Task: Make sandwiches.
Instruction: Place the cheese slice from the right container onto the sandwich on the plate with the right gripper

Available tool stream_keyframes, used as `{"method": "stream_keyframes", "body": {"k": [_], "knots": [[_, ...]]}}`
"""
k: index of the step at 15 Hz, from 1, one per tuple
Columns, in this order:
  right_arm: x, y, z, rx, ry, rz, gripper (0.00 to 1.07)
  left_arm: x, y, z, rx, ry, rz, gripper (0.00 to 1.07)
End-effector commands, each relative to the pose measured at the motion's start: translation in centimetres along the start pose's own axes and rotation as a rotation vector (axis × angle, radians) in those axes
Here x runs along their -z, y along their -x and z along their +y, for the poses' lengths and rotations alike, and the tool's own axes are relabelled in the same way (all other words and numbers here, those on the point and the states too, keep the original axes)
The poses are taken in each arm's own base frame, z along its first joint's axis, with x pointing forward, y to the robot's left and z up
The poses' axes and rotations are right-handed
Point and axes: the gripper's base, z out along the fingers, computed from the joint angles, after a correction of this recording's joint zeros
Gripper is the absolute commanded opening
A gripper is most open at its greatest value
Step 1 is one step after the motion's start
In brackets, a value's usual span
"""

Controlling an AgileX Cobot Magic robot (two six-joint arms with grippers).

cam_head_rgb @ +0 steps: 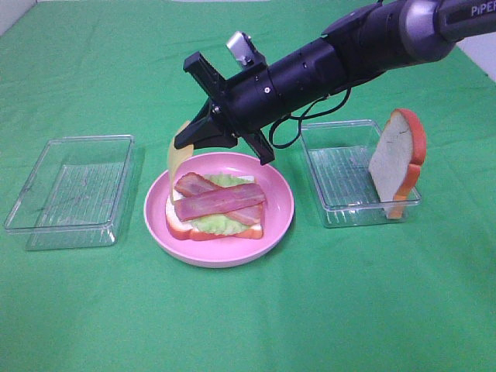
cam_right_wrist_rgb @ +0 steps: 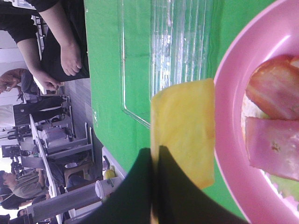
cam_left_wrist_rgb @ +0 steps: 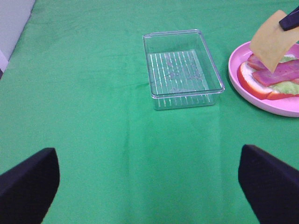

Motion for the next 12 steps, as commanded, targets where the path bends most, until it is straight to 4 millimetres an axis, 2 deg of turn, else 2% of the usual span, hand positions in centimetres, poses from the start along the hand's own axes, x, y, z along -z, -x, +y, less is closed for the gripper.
{"method": "stream_keyframes", "body": {"k": [1,9,12], "knots": [[-0.7,-0.2,-0.9,-0.002,0.004,0.04,0.0,0.1,0.0,0.0,0.002,-0.004,-0.023,0.98],[-0.6,-0.4,-2.7,0.007,-0.173,0.065,0.0,0.1,0.0,0.0,0.002,-0.004,-0.023,0.98],[-0.4,-0.3,-2.5,0.029,-0.187,0.057,0.0,0.1,0.0,0.0,0.002,-0.004,-0.023,0.98]]}}
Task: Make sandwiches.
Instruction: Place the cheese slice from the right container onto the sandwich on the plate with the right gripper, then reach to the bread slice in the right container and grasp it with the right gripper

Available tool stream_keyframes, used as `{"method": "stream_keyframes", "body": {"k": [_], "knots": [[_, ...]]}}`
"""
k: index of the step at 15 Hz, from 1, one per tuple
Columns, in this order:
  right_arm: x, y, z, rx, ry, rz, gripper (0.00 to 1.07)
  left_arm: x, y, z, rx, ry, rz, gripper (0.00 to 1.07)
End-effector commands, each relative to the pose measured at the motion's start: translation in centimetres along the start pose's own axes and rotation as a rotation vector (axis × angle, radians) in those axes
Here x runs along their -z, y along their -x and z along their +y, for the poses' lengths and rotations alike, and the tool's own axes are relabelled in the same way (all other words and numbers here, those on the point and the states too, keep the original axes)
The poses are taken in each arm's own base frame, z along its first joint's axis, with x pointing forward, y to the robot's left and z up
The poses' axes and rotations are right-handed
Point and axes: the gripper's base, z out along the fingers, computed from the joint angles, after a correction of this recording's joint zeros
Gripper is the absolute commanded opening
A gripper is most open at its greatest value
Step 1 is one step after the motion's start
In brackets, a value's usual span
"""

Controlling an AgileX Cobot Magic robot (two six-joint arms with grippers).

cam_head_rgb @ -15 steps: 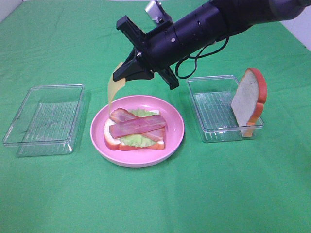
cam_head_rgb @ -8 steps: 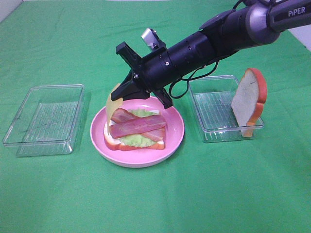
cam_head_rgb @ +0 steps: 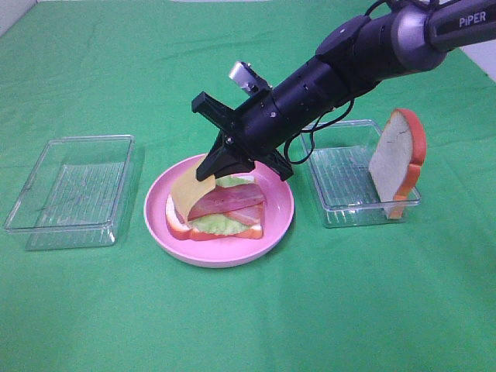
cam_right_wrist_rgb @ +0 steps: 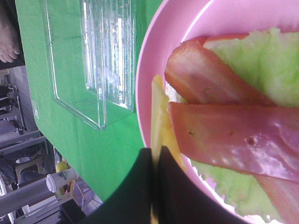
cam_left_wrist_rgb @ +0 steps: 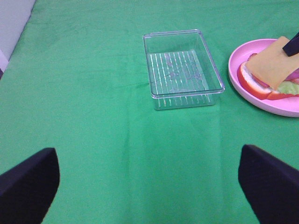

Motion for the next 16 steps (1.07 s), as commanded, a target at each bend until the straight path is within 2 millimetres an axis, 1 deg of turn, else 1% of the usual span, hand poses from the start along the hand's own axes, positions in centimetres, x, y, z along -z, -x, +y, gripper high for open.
{"method": "stream_keyframes", "body": {"k": [1,3,5,7,8,9,10,11,12,13,15,16], "knots": [[0.5,0.1,0.3,0.014,-0.008,-0.021,0.03,0.1,0.0,0.0,0.002,-0.004,-0.023,0.98],[0.8,0.2,0.4,0.03,-0.021,-0.031,0.12,0.1,0.0,0.0,0.002,-0.004,-0.023,0.98],[0.9,0.2,0.3,0.053,-0.048,-0.036,0.19,0.1,0.0,0.0,0.002,-0.004,-0.023,0.98],[1.6,0.2,0.4,0.1,-0.091,-0.051,0.31,0.1,0.0,0.0,0.002,-0.004,-0.023,0.98],[2.5,0.3,0.9,0.166,-0.135,-0.062,0.6,0.1,0.0,0.0,0.002,-0.004,-0.023,0.98],[2.8,0.4,1.2,0.185,-0.145,-0.065,0.67,0.1,0.0,0.0,0.002,-0.004,-0.023,0.98],[3.5,0.5,1.7,0.218,-0.168,-0.067,0.82,0.1,0.0,0.0,0.002,-0.004,-0.023,0.98],[4.3,0.6,2.2,0.237,-0.193,-0.064,0.9,0.1,0.0,0.0,0.002,-0.004,-0.023,0.98],[5.0,0.7,2.7,0.252,-0.227,-0.053,0.94,0.1,0.0,0.0,0.002,-0.004,-0.023,0.98],[5.9,1.0,3.3,0.25,-0.267,-0.031,0.96,0.1,0.0,0.0,0.002,-0.004,-0.023,0.98],[7.9,1.2,4.6,0.232,-0.348,0.016,0.96,0.1,0.0,0.0,0.002,-0.004,-0.023,0.98],[9.1,1.5,5.5,0.214,-0.379,0.009,0.96,0.1,0.0,0.0,0.002,-0.004,-0.023,0.98]]}}
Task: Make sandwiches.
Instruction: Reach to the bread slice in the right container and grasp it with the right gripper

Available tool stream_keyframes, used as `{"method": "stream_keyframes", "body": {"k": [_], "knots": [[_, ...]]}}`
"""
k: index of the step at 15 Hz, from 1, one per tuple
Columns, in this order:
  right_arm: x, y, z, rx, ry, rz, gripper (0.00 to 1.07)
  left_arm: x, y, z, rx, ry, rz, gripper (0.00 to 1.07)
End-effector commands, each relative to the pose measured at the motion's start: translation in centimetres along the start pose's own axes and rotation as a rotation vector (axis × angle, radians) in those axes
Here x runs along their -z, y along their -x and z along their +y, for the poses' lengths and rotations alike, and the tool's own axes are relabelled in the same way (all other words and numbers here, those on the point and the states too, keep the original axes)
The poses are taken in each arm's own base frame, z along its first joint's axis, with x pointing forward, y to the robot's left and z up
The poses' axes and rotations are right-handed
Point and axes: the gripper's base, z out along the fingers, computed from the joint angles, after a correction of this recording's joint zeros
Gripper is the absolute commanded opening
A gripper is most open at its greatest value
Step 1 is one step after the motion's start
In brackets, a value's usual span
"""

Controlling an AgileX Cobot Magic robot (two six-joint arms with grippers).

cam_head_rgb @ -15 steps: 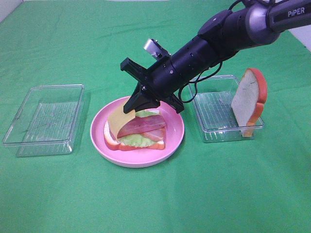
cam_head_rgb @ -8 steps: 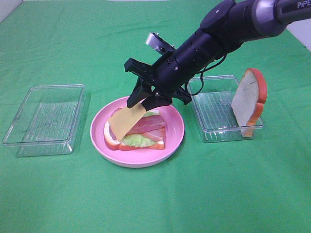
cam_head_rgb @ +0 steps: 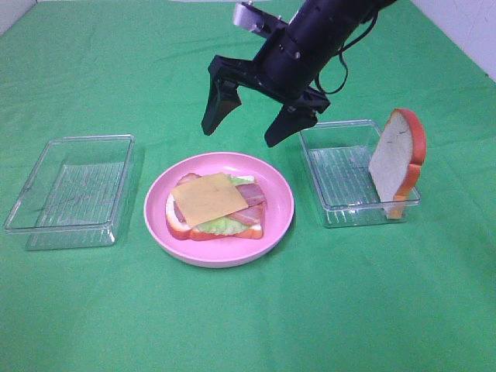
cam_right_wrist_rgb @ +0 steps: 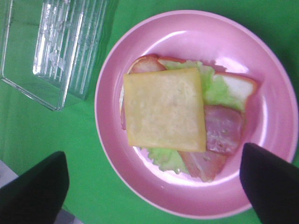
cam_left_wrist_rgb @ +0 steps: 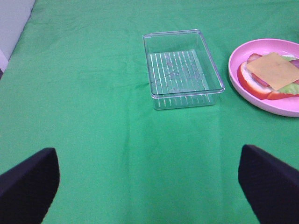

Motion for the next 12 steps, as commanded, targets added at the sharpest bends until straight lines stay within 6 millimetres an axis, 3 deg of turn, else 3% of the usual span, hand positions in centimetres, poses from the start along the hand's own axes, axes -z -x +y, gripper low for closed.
{"method": "stream_keyframes", "body": {"k": [1,2,3,5,8,10,12], "knots": [[2.9,0.4,0.6,-0.028,-0.071,0.015,0.96,0.1,0.0,0.0,0.002,-0.004,-0.023,0.98],[4.5,0.8,1.0,-0.036,-0.112,0.011,0.96,0.1,0.0,0.0,0.002,-0.004,-0.023,0.98],[7.4,1.2,1.4,-0.06,-0.215,-0.015,0.96,0.1,0.0,0.0,0.002,-0.004,-0.023,0.98],[9.8,1.4,1.6,-0.105,-0.292,-0.103,0.96,0.1,0.0,0.0,0.002,-0.004,-0.023,0.98],[11.4,1.1,0.5,-0.132,-0.341,-0.141,0.96,0.1,0.0,0.0,0.002,-0.004,-0.023,0.98],[14.1,0.7,-1.7,-0.2,-0.342,-0.191,0.95,0.1,0.0,0.0,0.002,-0.004,-0.023,0.98],[15.1,-0.4,-4.2,-0.271,-0.359,-0.173,0.95,0.1,0.0,0.0,0.002,-0.004,-0.023,0.98]]}}
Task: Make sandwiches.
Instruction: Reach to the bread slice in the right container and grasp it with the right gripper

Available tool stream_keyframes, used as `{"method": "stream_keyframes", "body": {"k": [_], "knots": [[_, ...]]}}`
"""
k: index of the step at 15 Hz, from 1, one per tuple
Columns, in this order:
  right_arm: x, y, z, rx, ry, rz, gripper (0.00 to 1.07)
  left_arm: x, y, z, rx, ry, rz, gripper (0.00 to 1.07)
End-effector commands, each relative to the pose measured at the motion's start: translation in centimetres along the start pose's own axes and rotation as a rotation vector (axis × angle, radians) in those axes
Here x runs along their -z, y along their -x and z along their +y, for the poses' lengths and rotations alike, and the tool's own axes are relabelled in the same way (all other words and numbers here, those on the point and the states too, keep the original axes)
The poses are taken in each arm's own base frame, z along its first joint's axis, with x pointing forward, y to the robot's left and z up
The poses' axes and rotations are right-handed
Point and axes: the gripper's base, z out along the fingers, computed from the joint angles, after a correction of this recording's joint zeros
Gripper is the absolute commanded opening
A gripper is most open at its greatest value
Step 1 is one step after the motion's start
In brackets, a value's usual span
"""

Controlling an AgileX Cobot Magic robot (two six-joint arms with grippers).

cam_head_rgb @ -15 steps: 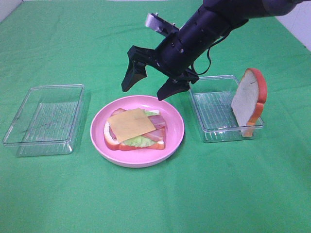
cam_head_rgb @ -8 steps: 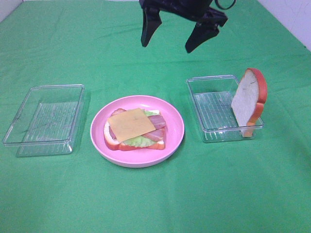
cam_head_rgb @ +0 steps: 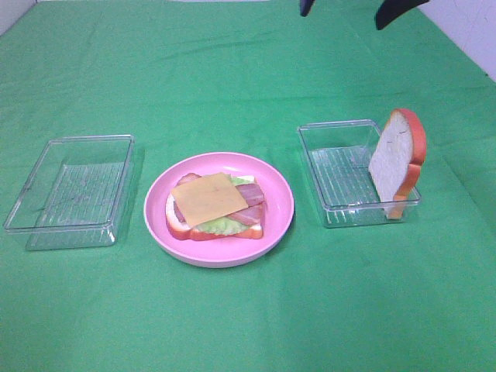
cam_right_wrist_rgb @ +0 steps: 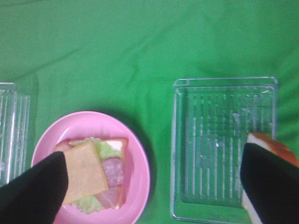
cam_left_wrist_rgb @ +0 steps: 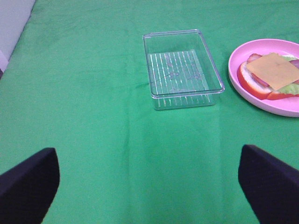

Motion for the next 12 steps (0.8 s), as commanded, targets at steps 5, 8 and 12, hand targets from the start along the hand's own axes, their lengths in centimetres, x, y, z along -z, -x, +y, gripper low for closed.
{"method": "stream_keyframes", "body": {"k": [5,8,12], "knots": [[-3.4,-4.6,-6.9,-0.142,-0.135,0.332,0.95,0.1,0.0,0.0,0.002,-0.004,-0.023,0.98],[-4.1,-5.3,-7.8,-0.124,-0.211,0.36,0.95,0.1,0.0,0.0,0.002,-0.004,-0.023,0.98],[-5.9,-5.3,-8.3,-0.117,-0.244,0.4,0.95,0.1,0.0,0.0,0.002,-0.004,-0.023,0.98]]}}
